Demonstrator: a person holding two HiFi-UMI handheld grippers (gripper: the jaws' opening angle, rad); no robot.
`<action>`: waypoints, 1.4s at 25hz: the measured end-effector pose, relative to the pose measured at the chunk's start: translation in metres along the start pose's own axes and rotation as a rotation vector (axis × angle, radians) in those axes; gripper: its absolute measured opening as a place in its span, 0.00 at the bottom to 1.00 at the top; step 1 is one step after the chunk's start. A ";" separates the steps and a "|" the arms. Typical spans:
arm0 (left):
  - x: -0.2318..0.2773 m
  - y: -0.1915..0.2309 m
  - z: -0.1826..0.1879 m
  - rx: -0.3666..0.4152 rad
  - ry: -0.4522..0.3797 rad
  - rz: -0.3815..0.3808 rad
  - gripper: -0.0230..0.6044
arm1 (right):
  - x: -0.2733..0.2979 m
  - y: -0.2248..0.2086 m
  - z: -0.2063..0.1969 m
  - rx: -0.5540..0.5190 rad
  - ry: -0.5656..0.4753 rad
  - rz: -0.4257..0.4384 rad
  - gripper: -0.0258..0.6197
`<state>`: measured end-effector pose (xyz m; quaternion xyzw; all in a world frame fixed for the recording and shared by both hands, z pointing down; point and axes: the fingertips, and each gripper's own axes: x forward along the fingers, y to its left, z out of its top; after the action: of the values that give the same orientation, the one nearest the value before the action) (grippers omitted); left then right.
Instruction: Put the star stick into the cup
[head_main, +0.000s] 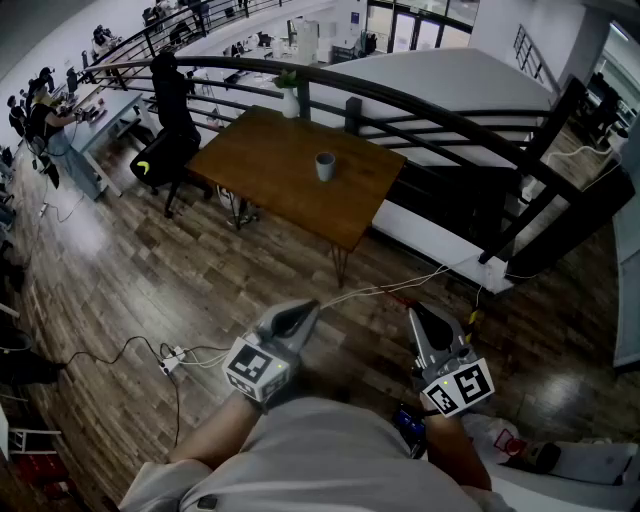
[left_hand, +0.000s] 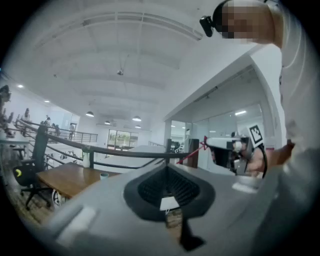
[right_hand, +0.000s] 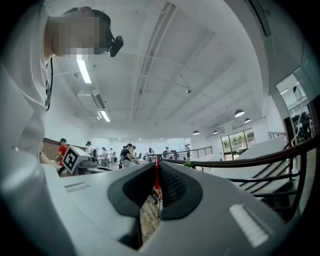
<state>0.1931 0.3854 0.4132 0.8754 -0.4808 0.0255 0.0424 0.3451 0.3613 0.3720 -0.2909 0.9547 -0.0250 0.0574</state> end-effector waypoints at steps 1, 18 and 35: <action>0.001 0.001 -0.001 0.001 0.001 0.001 0.04 | 0.001 -0.002 0.000 -0.001 0.000 0.000 0.08; 0.008 0.032 -0.001 -0.005 0.021 0.007 0.04 | 0.030 -0.008 -0.004 0.001 0.008 0.016 0.08; -0.003 0.180 0.003 -0.045 0.007 0.035 0.04 | 0.182 -0.001 -0.020 0.008 0.042 0.050 0.08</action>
<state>0.0402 0.2914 0.4189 0.8656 -0.4964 0.0185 0.0633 0.1931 0.2592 0.3749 -0.2661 0.9626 -0.0332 0.0392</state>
